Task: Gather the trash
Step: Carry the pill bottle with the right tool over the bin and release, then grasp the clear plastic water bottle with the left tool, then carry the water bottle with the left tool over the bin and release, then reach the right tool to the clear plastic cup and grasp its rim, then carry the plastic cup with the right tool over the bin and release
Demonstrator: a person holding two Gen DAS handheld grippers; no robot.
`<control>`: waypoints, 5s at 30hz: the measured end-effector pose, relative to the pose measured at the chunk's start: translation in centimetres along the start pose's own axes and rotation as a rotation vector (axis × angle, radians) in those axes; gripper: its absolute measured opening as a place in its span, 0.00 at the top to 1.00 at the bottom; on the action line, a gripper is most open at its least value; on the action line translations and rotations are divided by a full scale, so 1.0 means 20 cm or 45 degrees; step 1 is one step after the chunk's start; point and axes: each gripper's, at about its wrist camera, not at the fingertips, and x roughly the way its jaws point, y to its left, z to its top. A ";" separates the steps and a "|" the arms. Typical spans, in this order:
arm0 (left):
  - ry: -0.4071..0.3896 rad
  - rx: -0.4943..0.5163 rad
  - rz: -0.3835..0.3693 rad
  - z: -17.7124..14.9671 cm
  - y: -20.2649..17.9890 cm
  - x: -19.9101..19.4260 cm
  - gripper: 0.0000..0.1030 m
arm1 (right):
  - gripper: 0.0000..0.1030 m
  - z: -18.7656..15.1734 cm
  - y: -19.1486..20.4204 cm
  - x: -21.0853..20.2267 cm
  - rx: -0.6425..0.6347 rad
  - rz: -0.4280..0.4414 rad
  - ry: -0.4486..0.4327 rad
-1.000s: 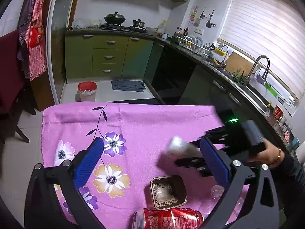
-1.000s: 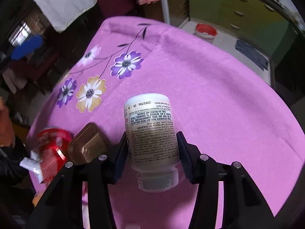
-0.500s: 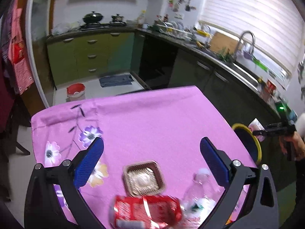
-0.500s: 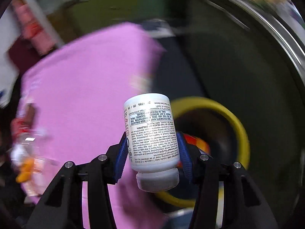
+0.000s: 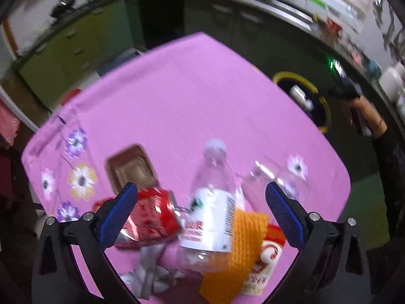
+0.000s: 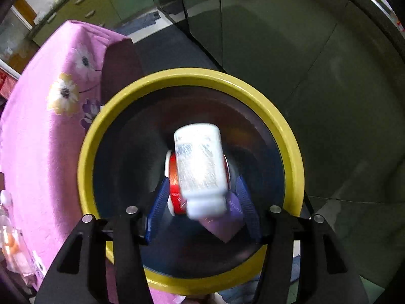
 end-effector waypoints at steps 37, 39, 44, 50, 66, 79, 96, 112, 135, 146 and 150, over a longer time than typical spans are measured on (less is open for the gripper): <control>0.517 0.186 0.037 0.14 -0.13 0.45 0.52 | 0.46 -0.31 0.27 -0.21 -0.120 0.235 -0.055; 0.496 0.181 0.028 0.16 -0.13 0.42 0.52 | 0.46 -0.31 0.27 -0.21 -0.119 0.238 -0.057; 0.441 0.187 0.022 0.21 -0.17 0.33 0.52 | 0.46 -0.32 0.27 -0.22 -0.119 0.250 -0.067; 0.403 0.212 0.041 0.28 -0.21 0.24 0.52 | 0.46 -0.34 0.26 -0.25 -0.121 0.254 -0.081; 0.266 0.623 -0.159 0.83 -1.08 0.31 0.52 | 0.46 -0.52 -0.12 -0.44 0.048 0.249 -0.195; 0.502 0.671 -0.012 1.20 -1.52 0.99 0.38 | 0.46 -0.65 -0.36 -0.41 0.142 0.269 -0.179; 0.151 0.396 -0.157 0.96 -0.97 0.33 0.22 | 0.45 -0.67 -0.17 -0.49 0.051 0.330 -0.216; -0.281 -0.165 -0.032 0.06 -0.07 -0.28 0.14 | 0.43 -1.01 1.09 -0.70 -0.715 0.514 -0.367; -0.364 -0.341 -0.101 -0.54 0.00 -0.31 0.11 | 0.94 -0.99 1.33 -0.43 -0.637 0.393 -0.471; -0.328 -0.305 -0.135 -0.52 -0.05 -0.24 0.11 | 0.94 -0.77 0.67 -0.69 -0.219 0.144 -0.703; -0.314 -0.305 -0.137 -0.52 -0.06 -0.23 0.11 | 0.94 -0.59 0.42 -0.55 -0.086 -0.004 -0.608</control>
